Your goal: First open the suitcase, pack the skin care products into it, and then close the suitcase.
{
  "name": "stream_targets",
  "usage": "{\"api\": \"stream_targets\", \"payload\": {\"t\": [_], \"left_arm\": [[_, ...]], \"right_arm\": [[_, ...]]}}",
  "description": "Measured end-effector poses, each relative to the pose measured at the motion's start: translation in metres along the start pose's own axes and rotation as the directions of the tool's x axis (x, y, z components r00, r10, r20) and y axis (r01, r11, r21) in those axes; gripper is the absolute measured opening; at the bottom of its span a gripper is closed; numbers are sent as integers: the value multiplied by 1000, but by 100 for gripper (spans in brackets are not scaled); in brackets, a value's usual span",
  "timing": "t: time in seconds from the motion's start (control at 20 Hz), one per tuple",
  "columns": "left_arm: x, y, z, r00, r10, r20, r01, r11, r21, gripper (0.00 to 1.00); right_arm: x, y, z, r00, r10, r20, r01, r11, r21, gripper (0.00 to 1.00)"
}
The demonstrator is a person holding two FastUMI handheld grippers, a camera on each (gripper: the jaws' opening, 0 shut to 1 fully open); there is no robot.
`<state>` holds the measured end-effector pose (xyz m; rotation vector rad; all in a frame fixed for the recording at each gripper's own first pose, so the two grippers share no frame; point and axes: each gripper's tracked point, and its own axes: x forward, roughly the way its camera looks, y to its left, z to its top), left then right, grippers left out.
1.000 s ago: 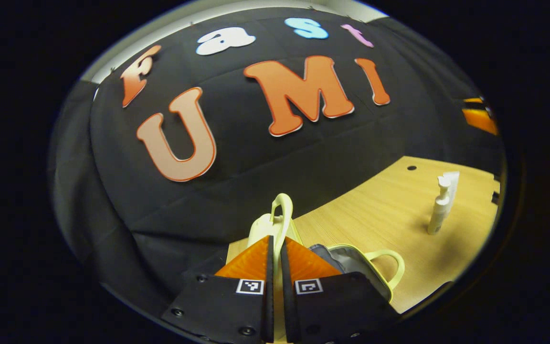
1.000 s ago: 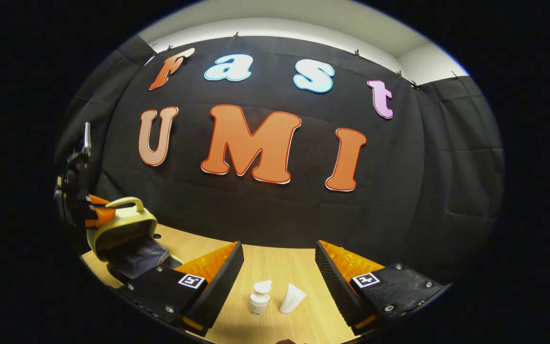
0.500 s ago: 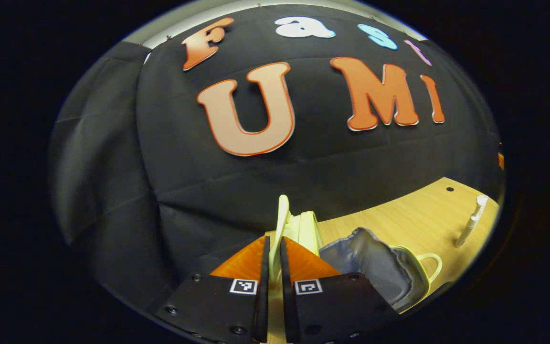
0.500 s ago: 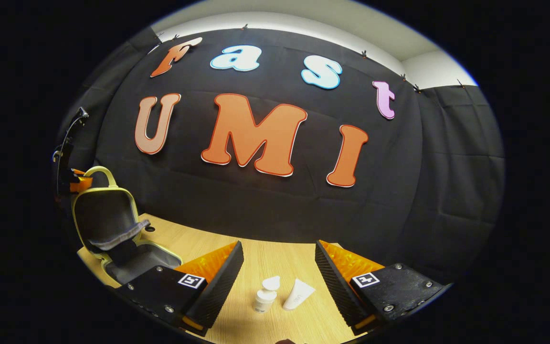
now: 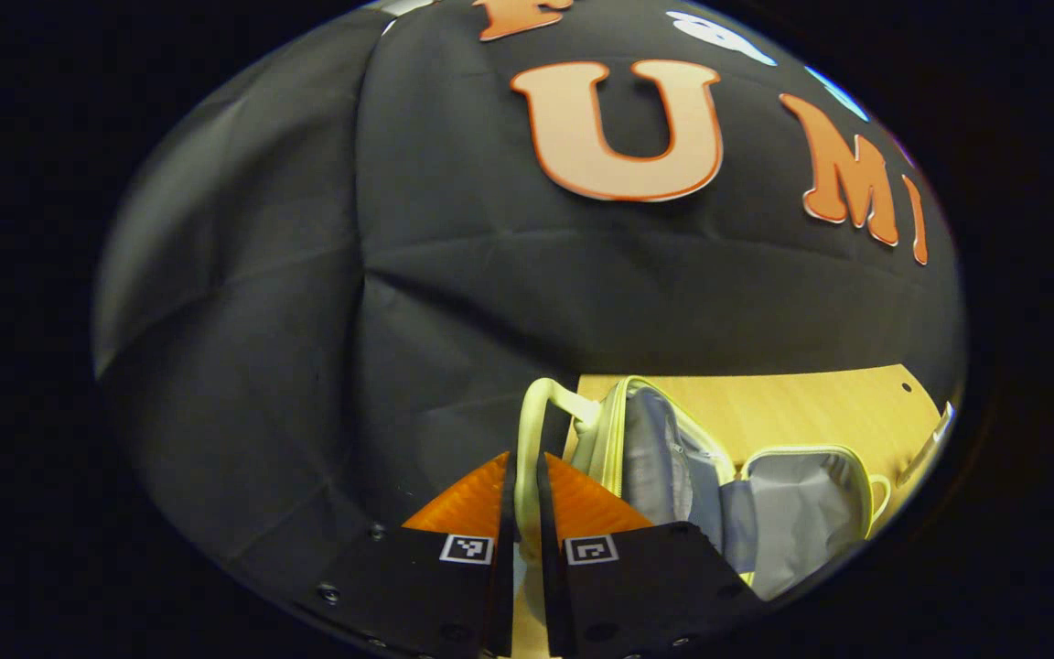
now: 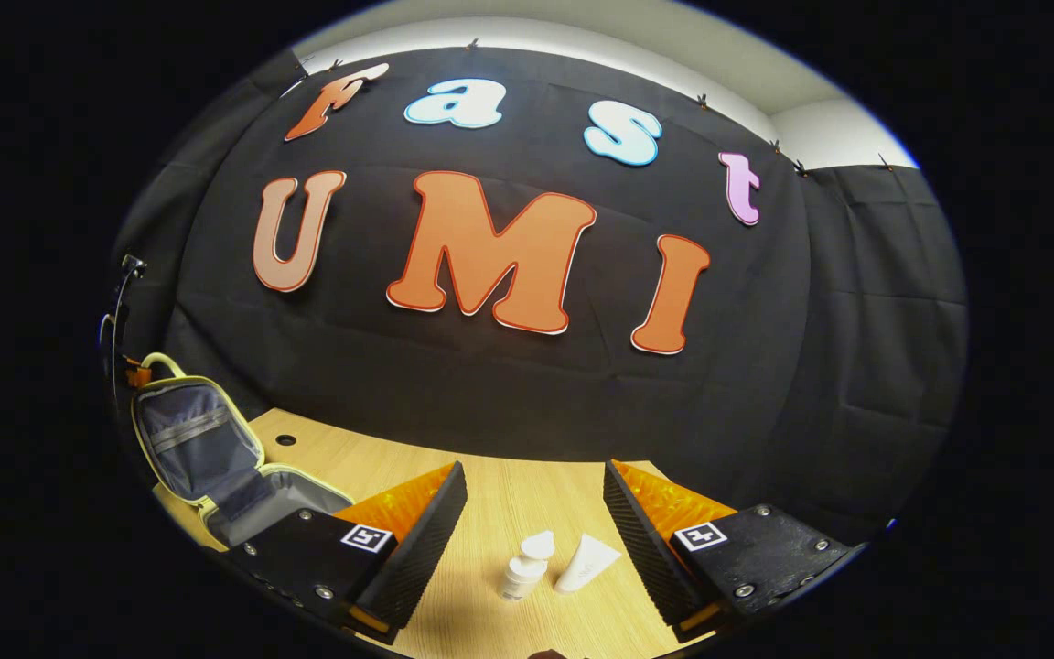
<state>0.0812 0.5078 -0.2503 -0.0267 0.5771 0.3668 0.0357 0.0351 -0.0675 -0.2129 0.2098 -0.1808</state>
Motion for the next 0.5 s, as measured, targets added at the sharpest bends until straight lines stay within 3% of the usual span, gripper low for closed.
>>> {"api": "stream_targets", "payload": {"t": [0.3,0.5], "left_arm": [[38,24,-74,986,-13,-167,-21,980,-199,14],[56,20,-114,957,-65,-283,-36,940,-339,15]], "right_arm": [[-6,4,-2,1000,-13,-25,13,1000,-16,96],[-8,8,-3,999,-16,-36,15,1000,-26,96]]}}
